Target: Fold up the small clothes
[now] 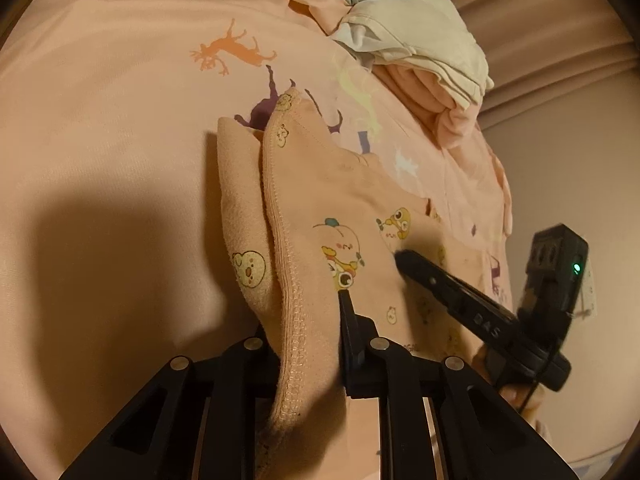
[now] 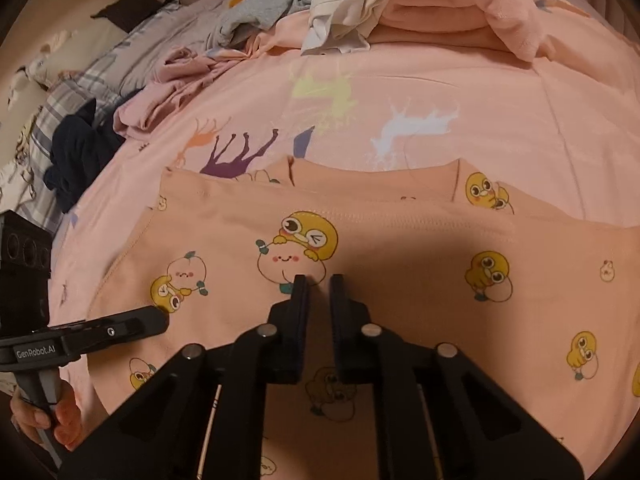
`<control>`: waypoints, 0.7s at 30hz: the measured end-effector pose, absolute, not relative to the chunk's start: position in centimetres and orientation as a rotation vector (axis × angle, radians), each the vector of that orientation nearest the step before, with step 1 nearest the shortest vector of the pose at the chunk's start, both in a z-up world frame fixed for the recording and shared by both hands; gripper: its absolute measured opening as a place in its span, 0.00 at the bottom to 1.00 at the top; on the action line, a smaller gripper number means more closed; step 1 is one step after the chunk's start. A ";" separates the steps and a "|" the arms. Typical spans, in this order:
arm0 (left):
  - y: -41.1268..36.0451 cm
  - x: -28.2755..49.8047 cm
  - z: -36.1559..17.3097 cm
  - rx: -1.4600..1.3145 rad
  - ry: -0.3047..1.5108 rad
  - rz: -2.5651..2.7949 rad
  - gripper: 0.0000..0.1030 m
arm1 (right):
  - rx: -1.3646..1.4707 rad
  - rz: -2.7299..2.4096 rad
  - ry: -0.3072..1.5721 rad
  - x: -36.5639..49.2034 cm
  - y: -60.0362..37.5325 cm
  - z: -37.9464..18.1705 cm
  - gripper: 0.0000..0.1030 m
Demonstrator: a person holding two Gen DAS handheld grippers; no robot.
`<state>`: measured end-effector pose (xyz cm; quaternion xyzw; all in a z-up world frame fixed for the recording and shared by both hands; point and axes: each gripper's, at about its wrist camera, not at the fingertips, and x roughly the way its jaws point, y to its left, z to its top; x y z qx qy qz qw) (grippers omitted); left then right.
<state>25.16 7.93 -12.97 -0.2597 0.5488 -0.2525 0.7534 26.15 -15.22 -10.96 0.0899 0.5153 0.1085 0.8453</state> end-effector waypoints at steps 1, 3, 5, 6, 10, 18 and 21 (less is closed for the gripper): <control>7.9 25.1 -12.8 -0.568 1.195 -0.550 0.16 | 0.189 0.227 1.095 26.0 -15.3 -10.8 0.10; 7.7 24.9 -12.3 -0.551 1.185 -0.551 0.16 | 0.191 0.257 1.085 24.9 -15.3 -9.8 0.11; 7.4 24.8 -11.7 -0.531 1.175 -0.550 0.15 | 0.169 0.305 1.069 22.9 -14.7 -8.8 0.11; 7.3 24.7 -11.4 -0.524 1.172 -0.551 0.15 | 0.158 0.321 1.066 21.8 -14.4 -8.4 0.11; 6.7 24.5 -10.4 -0.493 1.166 -0.532 0.15 | 0.140 0.354 1.065 17.4 -14.1 -7.9 0.11; 3.7 23.5 -6.8 -0.395 1.138 -0.480 0.14 | 0.175 0.384 1.083 15.1 -14.3 -10.4 0.12; 1.4 23.1 -4.9 -0.323 1.123 -0.486 0.14 | 0.292 0.394 1.033 14.7 -16.5 -9.3 0.13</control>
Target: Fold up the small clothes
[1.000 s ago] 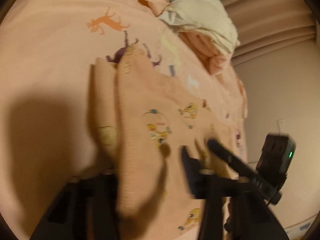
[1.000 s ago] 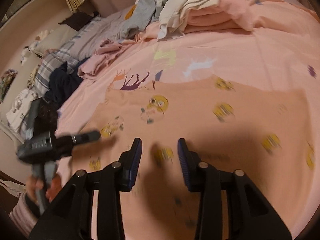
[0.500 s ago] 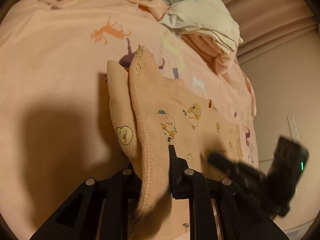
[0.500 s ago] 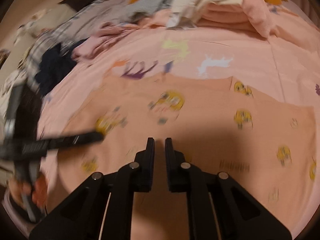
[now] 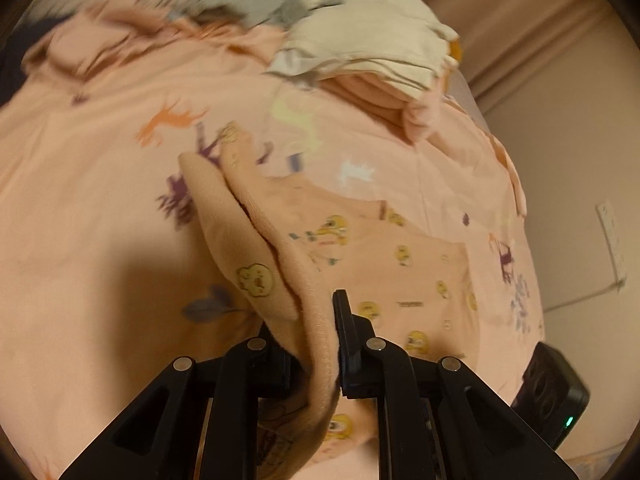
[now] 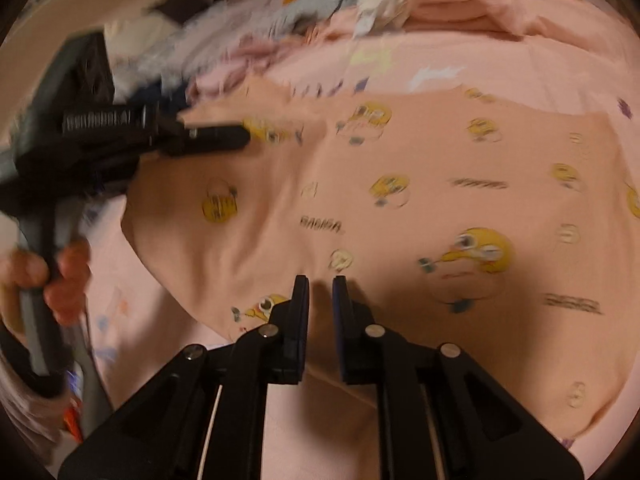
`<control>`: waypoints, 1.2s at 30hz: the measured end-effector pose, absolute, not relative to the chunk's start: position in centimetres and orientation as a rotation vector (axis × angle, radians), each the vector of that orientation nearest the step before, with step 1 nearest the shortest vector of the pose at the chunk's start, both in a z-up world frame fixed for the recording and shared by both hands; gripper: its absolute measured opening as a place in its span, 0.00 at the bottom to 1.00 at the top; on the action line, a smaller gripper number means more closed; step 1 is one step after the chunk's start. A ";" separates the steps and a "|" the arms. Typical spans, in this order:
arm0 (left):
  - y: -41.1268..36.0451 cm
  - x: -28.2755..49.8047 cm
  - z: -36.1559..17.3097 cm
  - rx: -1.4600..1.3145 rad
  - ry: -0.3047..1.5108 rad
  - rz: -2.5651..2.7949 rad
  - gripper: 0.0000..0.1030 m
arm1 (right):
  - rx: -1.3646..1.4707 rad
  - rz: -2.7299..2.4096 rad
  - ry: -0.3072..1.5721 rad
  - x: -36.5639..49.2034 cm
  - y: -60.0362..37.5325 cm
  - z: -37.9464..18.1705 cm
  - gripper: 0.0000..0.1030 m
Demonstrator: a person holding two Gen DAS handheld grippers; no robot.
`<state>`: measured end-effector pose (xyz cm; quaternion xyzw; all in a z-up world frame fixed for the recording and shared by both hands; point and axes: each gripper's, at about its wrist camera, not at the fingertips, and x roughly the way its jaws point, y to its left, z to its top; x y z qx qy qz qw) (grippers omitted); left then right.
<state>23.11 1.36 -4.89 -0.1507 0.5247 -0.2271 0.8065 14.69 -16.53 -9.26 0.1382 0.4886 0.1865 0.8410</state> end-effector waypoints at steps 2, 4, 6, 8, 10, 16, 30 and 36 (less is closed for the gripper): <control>-0.6 22.8 -3.7 -0.266 1.111 -0.493 0.14 | 0.385 0.369 0.995 14.5 -18.9 -8.6 0.14; -2.2 22.7 -3.2 -0.227 1.106 -0.499 0.14 | 0.522 0.350 0.964 14.5 -21.8 -8.4 0.17; -4.3 22.4 -2.9 -0.184 1.106 -0.508 0.14 | 0.634 0.336 0.939 14.5 -24.4 -8.4 0.24; -6.6 22.0 -2.9 -0.131 1.110 -0.516 0.14 | 0.717 0.312 0.911 14.2 -26.7 -8.5 0.28; -8.5 21.5 -3.2 -0.081 1.121 -0.523 0.14 | 0.758 0.293 0.886 13.9 -28.2 -8.5 0.28; -13.8 20.9 -6.7 -0.044 1.266 -0.591 0.23 | 0.909 0.258 0.827 12.9 -31.8 -8.8 0.38; -7.0 19.6 -4.9 -0.140 1.209 -0.607 0.42 | 0.886 0.289 0.919 14.7 -31.3 -9.2 0.51; -1.8 19.5 -6.0 -0.178 1.197 -0.533 0.43 | 0.767 0.247 1.042 17.4 -28.9 -10.7 0.51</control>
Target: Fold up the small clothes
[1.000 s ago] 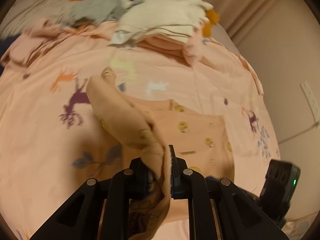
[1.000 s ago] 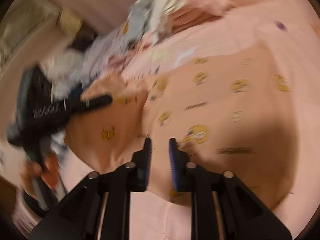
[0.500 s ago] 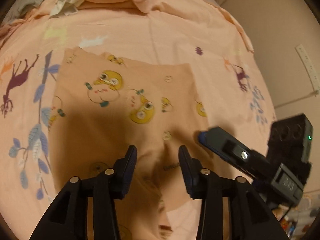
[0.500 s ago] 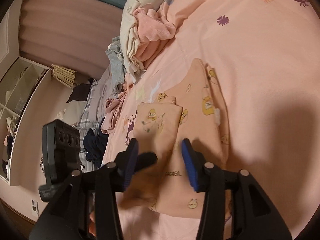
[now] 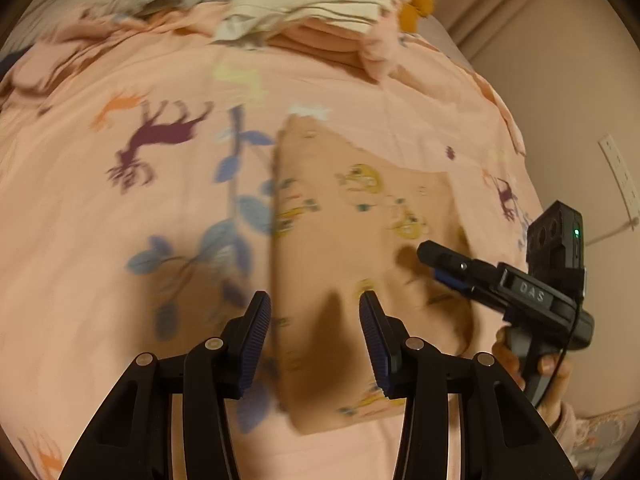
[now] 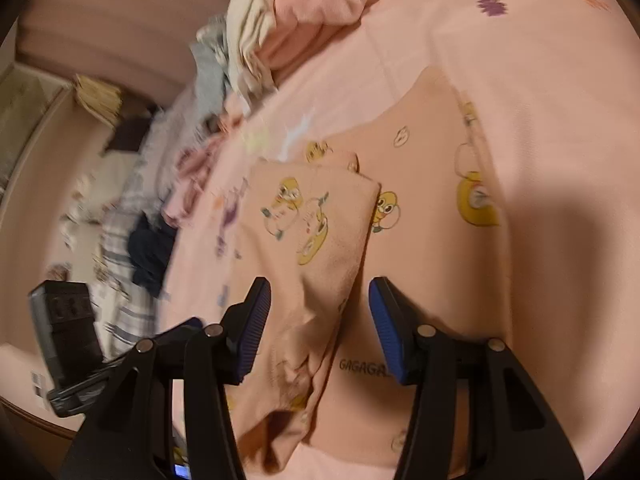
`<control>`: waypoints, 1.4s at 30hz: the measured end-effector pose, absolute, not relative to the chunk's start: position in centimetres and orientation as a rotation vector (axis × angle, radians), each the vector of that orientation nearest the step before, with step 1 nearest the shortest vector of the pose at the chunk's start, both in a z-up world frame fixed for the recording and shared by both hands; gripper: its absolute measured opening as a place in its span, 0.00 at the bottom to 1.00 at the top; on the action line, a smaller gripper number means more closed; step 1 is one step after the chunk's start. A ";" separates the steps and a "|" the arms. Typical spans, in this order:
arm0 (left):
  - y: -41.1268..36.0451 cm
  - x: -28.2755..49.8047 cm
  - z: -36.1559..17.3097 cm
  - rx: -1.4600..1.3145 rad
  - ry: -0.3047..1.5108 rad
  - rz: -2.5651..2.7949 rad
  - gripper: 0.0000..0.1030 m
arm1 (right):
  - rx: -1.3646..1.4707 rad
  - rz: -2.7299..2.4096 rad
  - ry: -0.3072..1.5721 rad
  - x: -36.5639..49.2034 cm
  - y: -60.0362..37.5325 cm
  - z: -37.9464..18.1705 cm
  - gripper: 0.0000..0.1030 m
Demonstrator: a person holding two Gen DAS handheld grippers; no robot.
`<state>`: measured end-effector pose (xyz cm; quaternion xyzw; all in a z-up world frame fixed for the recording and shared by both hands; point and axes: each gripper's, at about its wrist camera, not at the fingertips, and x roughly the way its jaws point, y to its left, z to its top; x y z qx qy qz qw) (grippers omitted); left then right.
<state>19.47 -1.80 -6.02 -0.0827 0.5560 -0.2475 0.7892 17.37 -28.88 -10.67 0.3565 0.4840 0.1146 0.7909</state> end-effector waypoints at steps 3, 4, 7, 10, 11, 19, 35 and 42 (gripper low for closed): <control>-0.1 19.3 -6.8 -0.208 1.198 -0.518 0.43 | 0.710 0.224 1.079 18.5 -27.9 -11.2 0.53; 0.3 19.4 -7.0 -0.218 1.201 -0.516 0.43 | 0.701 0.219 1.083 18.8 -27.7 -11.3 0.53; 1.1 19.3 -7.7 -0.249 1.211 -0.516 0.43 | 0.645 0.205 1.083 19.4 -26.8 -11.0 0.52; 1.6 19.3 -8.2 -0.262 1.222 -0.517 0.43 | 0.543 0.209 1.090 19.4 -25.4 -10.3 0.52; 1.7 19.4 -8.3 -0.263 1.224 -0.520 0.43 | 0.518 0.219 1.092 19.4 -25.1 -10.2 0.52; 1.5 19.5 -8.7 -0.270 1.236 -0.526 0.43 | 0.474 0.224 1.082 20.5 -24.9 -11.1 0.12; -4.2 19.6 -7.1 -0.211 1.202 -0.602 0.43 | 0.420 0.132 0.941 18.6 -32.7 -6.2 0.09; -9.2 18.2 -6.7 -0.158 1.180 -0.728 0.43 | 0.559 0.150 0.979 18.4 -34.4 -9.5 0.24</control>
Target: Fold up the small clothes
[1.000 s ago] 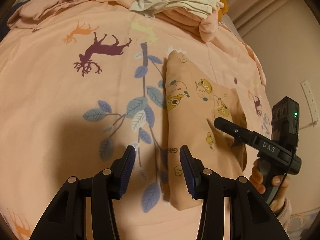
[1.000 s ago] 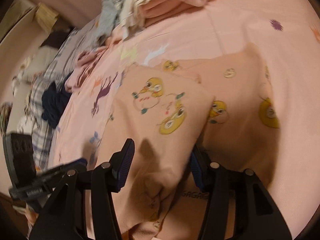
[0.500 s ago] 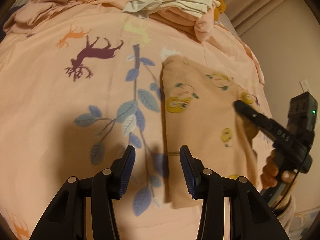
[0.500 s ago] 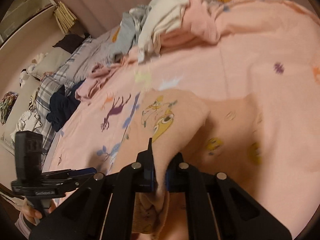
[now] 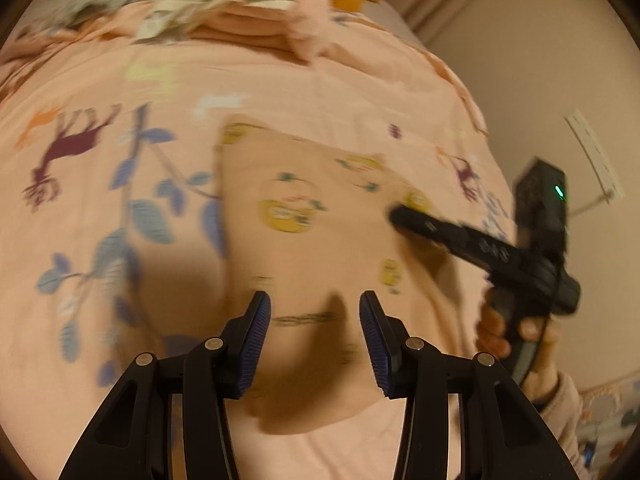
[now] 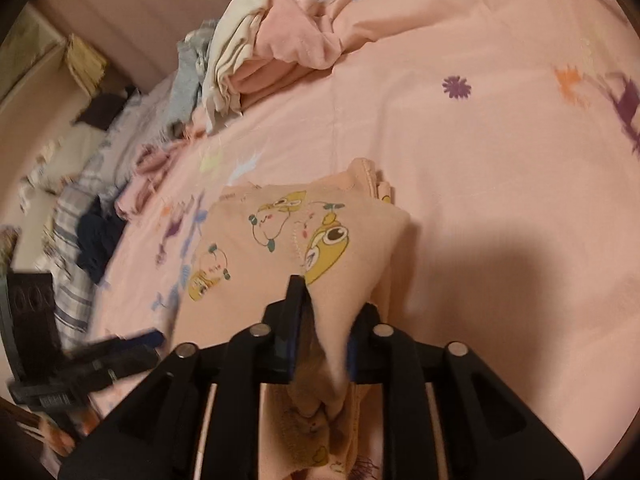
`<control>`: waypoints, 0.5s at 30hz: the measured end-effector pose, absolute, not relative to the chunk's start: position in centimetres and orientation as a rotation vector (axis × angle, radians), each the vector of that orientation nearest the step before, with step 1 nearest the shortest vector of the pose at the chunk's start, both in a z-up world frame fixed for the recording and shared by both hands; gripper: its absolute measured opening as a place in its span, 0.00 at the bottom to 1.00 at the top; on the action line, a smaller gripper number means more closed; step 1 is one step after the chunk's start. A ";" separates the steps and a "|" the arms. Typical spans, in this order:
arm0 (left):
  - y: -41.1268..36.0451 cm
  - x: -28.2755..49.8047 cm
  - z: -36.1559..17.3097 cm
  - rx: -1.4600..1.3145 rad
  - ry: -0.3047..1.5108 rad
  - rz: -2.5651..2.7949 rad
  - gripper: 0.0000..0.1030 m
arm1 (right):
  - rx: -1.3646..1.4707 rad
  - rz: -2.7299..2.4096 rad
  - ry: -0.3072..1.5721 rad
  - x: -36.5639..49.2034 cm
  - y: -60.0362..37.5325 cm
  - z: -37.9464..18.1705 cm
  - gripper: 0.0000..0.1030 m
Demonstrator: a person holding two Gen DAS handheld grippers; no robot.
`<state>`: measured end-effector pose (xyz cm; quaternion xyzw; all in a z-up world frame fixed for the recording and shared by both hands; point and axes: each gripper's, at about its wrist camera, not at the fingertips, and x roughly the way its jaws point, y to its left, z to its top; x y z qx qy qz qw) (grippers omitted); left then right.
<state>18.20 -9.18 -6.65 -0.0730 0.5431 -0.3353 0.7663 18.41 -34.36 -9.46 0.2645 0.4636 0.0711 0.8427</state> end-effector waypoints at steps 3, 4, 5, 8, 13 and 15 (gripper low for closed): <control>-10.6 17.7 -7.3 -0.109 1.192 -0.750 0.43 | 0.592 0.157 0.933 18.8 -34.6 -9.2 0.25; -10.9 17.7 -7.7 -0.091 1.196 -0.742 0.43 | 0.618 0.171 0.913 19.2 -34.8 -9.2 0.26; -11.1 17.8 -7.9 -0.081 1.200 -0.739 0.43 | 0.635 0.168 0.898 19.5 -35.0 -9.0 0.26; -11.1 18.2 -8.5 -0.086 1.216 -0.737 0.43 | 0.669 0.145 0.769 19.6 -36.0 -7.4 0.27; -11.0 18.6 -8.6 -0.102 1.221 -0.747 0.43 | 0.671 0.081 0.676 18.5 -37.9 -5.1 0.30; -10.9 18.5 -8.8 -0.102 1.221 -0.747 0.43 | 0.609 0.095 0.679 17.7 -37.3 -4.3 0.30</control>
